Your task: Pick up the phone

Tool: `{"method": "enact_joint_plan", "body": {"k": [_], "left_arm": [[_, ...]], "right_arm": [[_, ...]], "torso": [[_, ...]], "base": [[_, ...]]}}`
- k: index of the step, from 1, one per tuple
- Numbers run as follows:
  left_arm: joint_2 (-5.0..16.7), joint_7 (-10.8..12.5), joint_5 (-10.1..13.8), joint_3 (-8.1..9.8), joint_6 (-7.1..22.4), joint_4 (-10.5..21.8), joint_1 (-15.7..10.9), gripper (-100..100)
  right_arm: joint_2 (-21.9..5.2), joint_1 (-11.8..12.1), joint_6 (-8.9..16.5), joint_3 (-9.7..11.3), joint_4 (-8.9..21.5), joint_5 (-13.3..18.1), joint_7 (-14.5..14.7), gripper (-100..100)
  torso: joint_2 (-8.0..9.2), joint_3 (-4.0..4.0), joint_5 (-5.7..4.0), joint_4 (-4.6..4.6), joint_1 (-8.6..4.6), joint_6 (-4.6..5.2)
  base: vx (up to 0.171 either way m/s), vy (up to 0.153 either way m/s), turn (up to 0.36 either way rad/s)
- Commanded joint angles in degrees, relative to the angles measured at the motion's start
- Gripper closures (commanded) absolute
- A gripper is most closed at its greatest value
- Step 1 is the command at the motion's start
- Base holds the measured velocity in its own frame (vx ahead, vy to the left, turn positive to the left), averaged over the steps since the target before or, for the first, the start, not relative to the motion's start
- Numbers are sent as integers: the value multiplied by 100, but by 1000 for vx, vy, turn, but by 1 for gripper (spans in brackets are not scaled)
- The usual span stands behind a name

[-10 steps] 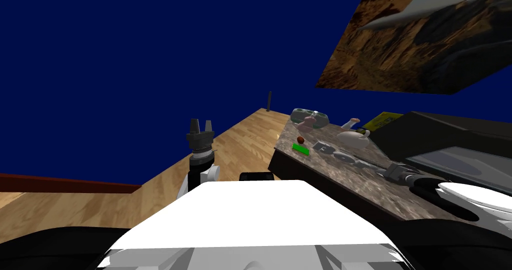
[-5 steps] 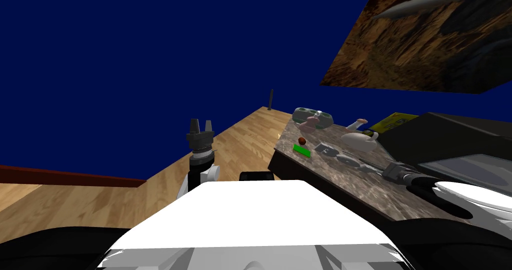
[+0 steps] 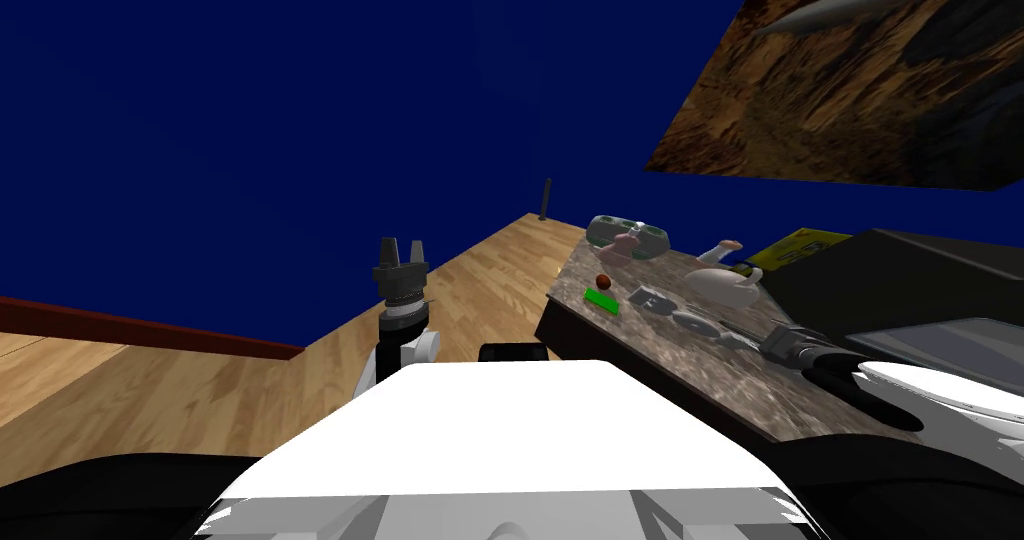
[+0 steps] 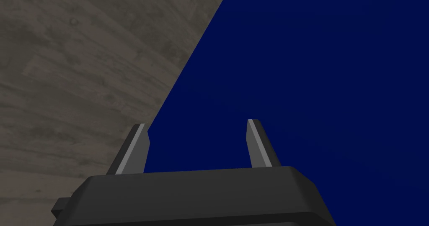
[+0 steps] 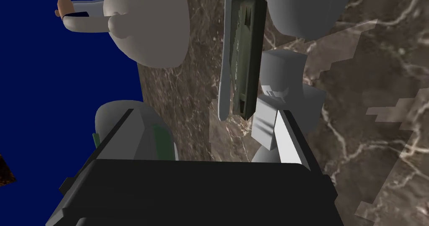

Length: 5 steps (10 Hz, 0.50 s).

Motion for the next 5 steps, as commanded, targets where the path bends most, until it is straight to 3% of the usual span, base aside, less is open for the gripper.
{"method": "enact_joint_plan", "body": {"k": [1,2,3,5], "left_arm": [[0,0,0,0,0,0,0,0],[0,0,0,0,0,0,0,0],[0,0,0,0,0,0,0,0],[0,0,0,0,0,0,0,0]], "right_arm": [[-48,80,143,47,-117,-228,35,-100],[-125,178,328,143,-280,-426,86,-100],[-125,178,328,143,-280,-472,86,-100],[-278,374,697,334,-604,-877,188,-100]], "torso": [[0,0,0,0,0,0],[1,1,0,1,2,3],[1,1,1,0,4,1],[-3,-1,2,0,9,1]], "base": [[-41,-42,46],[-40,-33,61],[-30,-27,33],[-39,-31,85]]}}
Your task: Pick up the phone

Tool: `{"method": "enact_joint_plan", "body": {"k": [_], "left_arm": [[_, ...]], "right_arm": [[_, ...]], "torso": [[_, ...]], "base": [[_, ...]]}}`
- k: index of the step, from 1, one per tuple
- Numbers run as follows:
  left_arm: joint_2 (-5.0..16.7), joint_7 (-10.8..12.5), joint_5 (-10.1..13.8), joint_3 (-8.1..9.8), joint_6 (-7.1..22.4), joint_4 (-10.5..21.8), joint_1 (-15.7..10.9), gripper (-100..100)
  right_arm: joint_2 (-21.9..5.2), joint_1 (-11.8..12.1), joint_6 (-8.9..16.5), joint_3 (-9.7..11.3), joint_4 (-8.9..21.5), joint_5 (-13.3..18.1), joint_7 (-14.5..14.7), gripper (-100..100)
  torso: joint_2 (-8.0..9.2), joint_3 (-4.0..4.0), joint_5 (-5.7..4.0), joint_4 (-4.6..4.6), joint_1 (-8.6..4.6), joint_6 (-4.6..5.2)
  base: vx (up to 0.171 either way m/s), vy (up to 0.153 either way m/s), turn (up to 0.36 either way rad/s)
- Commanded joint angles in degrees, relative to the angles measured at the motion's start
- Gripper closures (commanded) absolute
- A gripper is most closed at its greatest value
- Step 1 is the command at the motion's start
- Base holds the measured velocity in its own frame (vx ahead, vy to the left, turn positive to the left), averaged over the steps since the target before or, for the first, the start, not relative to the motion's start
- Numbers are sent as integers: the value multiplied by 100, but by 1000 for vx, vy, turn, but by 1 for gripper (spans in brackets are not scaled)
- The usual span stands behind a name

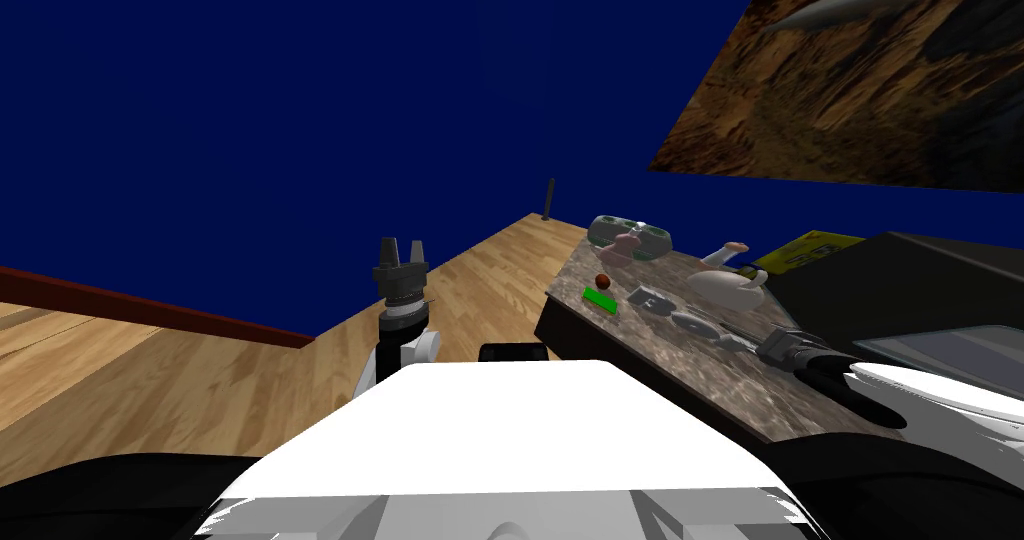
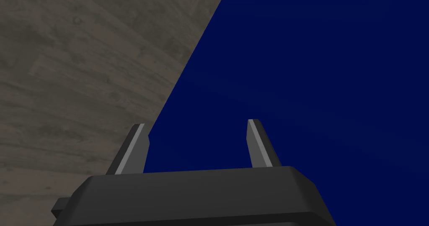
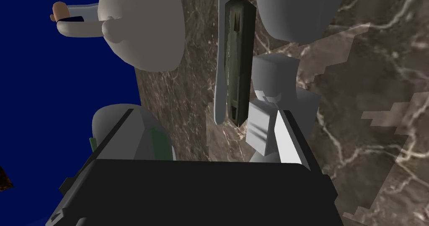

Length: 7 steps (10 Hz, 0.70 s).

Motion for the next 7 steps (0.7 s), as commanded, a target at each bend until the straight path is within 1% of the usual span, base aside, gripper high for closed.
{"method": "enact_joint_plan", "body": {"k": [1,2,3,4,7], "left_arm": [[0,0,0,0,0,0,0,0],[0,0,0,0,0,0,0,0],[0,0,0,0,0,0,0,0],[0,0,0,0,0,0,1,0],[0,0,0,0,0,0,1,0]], "right_arm": [[-44,55,133,61,-98,-198,40,-100],[-121,153,317,157,-260,-412,91,-100],[-74,87,210,119,-167,-288,66,-100],[-79,93,237,127,-179,-308,75,100],[-71,98,229,134,-181,-307,73,100]], "torso": [[0,0,0,0,0,0],[-1,0,-1,0,-2,2],[-2,-1,-1,0,-3,1],[-8,-4,0,-1,4,3],[-18,-9,11,-1,16,-2]], "base": [[-38,-44,39],[-34,-43,65],[-16,-22,20],[0,0,0],[0,0,0]]}}
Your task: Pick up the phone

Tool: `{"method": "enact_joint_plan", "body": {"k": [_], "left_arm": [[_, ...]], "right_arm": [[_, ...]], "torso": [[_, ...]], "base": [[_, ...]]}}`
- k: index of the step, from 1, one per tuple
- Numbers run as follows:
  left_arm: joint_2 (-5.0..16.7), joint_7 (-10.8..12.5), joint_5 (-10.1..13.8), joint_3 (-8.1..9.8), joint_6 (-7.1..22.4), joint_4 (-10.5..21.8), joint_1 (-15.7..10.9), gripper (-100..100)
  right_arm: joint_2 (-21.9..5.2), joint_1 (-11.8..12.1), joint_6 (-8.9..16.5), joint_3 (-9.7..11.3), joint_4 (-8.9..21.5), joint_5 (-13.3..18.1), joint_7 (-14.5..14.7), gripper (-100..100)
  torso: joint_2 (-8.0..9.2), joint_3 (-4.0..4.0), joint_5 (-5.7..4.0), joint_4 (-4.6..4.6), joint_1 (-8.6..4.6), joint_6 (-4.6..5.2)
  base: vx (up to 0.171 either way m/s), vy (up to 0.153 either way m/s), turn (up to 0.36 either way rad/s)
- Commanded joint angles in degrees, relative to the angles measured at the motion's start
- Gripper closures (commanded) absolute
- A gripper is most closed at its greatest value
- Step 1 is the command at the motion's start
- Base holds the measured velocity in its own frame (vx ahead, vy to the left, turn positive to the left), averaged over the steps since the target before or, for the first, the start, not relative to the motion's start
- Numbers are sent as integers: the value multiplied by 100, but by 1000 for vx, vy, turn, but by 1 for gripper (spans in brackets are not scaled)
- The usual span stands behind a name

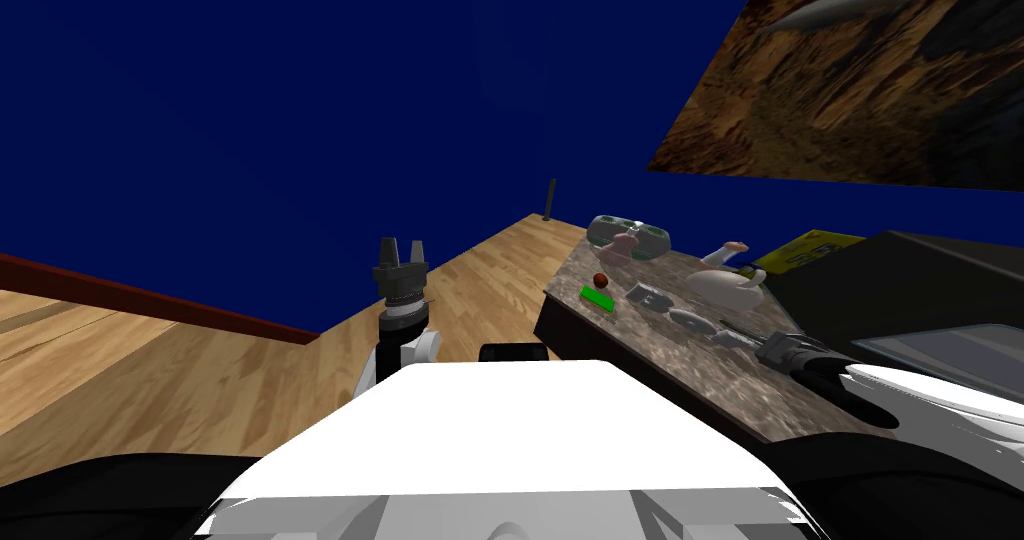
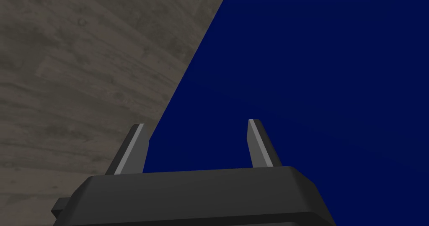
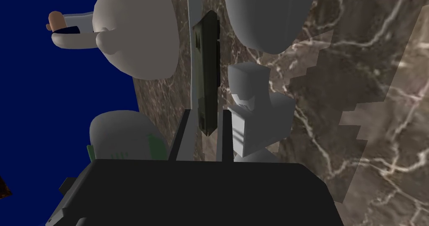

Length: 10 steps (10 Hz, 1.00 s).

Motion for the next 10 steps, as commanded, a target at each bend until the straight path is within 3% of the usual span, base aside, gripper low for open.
{"method": "enact_joint_plan", "body": {"k": [1,2,3,6,8,9,10], "left_arm": [[0,0,0,0,0,0,0,0],[0,0,0,0,0,0,0,0],[0,0,0,0,0,0,0,0],[0,0,0,0,0,0,1,0],[0,0,0,0,0,0,1,0],[0,0,0,0,0,0,1,0],[0,0,0,0,0,0,0,0]], "right_arm": [[0,0,0,0,0,0,0,100],[0,0,0,1,0,0,0,0],[103,-141,-280,-169,246,287,-85,100],[179,-239,-465,-265,408,596,-136,100],[332,-435,-830,-456,733,994,-238,100],[332,-435,-834,-456,733,1084,-238,100],[409,-533,-1019,-552,895,1301,-289,100]], "torso": [[0,0,0,0,0,0],[0,0,1,0,1,0],[0,0,1,0,2,0],[-14,-7,9,-1,28,1],[-9,-4,9,0,21,3],[-11,-5,9,0,25,6],[-10,-4,10,0,23,0]], "base": [[0,0,0],[0,0,0],[41,24,-138],[43,49,-57],[38,41,-87],[37,38,-47],[36,30,-58]]}}
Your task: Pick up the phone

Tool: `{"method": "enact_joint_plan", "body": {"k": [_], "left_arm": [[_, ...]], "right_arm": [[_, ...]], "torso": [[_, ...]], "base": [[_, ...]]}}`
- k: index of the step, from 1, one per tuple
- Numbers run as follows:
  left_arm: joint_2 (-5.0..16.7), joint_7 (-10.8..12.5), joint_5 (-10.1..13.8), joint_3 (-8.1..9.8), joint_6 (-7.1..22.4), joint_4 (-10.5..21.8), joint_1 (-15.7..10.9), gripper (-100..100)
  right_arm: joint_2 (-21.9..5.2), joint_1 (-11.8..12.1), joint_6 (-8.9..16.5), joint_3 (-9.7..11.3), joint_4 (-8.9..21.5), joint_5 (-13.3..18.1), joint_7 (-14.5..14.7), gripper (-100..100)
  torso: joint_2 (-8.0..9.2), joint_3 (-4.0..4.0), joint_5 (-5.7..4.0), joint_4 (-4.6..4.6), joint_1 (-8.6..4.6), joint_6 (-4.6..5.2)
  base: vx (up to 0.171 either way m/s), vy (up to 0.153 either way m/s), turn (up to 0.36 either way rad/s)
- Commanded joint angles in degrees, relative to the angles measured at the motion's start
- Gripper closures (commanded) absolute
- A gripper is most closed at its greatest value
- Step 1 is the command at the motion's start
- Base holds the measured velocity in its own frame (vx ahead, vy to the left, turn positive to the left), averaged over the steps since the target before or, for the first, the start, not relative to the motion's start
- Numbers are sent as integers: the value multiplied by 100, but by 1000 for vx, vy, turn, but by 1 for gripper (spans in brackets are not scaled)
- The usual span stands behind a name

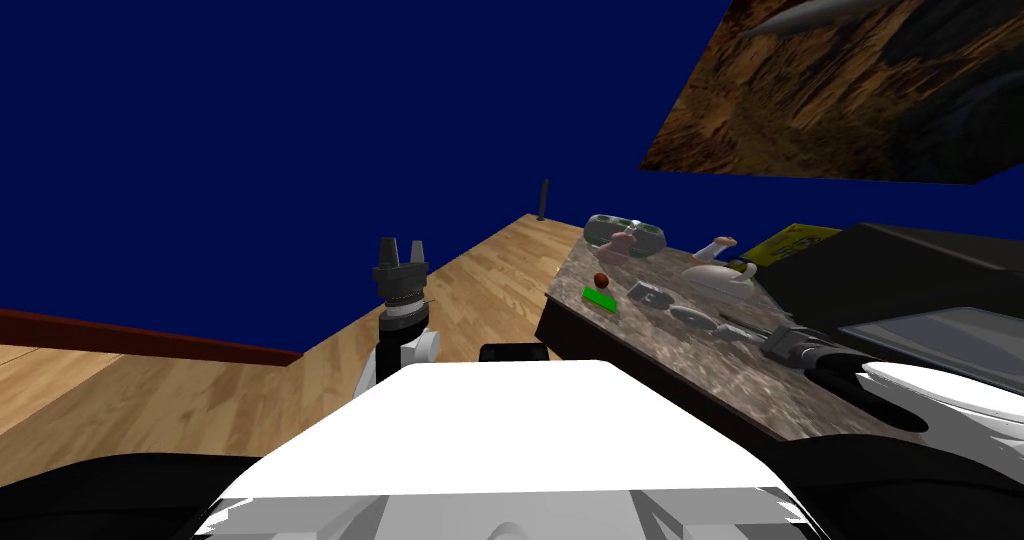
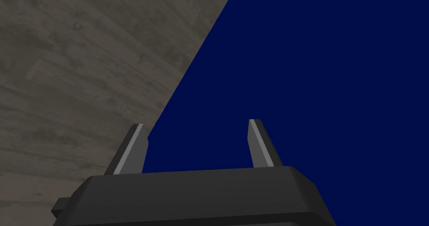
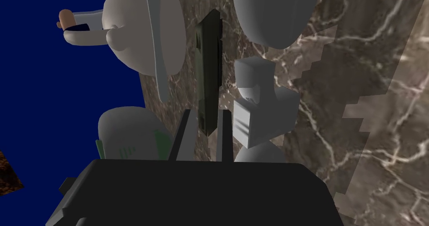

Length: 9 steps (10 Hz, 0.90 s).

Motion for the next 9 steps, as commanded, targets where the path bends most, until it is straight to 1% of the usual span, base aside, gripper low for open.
{"method": "enact_joint_plan", "body": {"k": [1,2,3,4,5,6,7,8,9], "left_arm": [[0,0,0,0,0,0,0,0],[0,0,0,0,0,0,0,0],[0,0,0,0,0,0,0,0],[0,0,0,0,0,0,0,0],[0,0,0,0,0,0,0,0],[0,0,0,0,0,0,0,0],[0,0,0,0,0,0,0,0],[0,0,0,0,0,0,0,0],[0,0,0,0,0,0,-1,0]], "right_arm": [[114,-156,-286,-138,250,286,-81,100],[114,-156,-291,-138,250,393,-81,100],[191,-254,-476,-234,412,598,-132,100],[191,-254,-476,-234,412,637,-132,100],[267,-352,-661,-330,575,871,-183,100],[344,-450,-842,-425,737,1034,-234,100],[344,-450,-845,-425,737,1125,-234,100],[325,-448,-811,-417,724,1052,-219,100],[328,-449,-825,-420,731,1065,-223,0]], "torso": [[0,0,0,0,0,0],[-4,-2,0,-1,4,2],[-3,-2,0,-1,5,-3],[1,0,1,-1,4,0],[4,2,1,-1,1,-2],[4,1,2,-1,2,1],[3,0,1,-3,8,9],[5,0,-6,-5,6,6],[10,3,-7,-4,-1,4]], "base": [[58,46,-95],[44,44,-46],[29,38,-58],[21,26,-38],[27,32,-58],[42,50,-112],[40,39,-46],[15,14,-7],[0,0,0]]}}
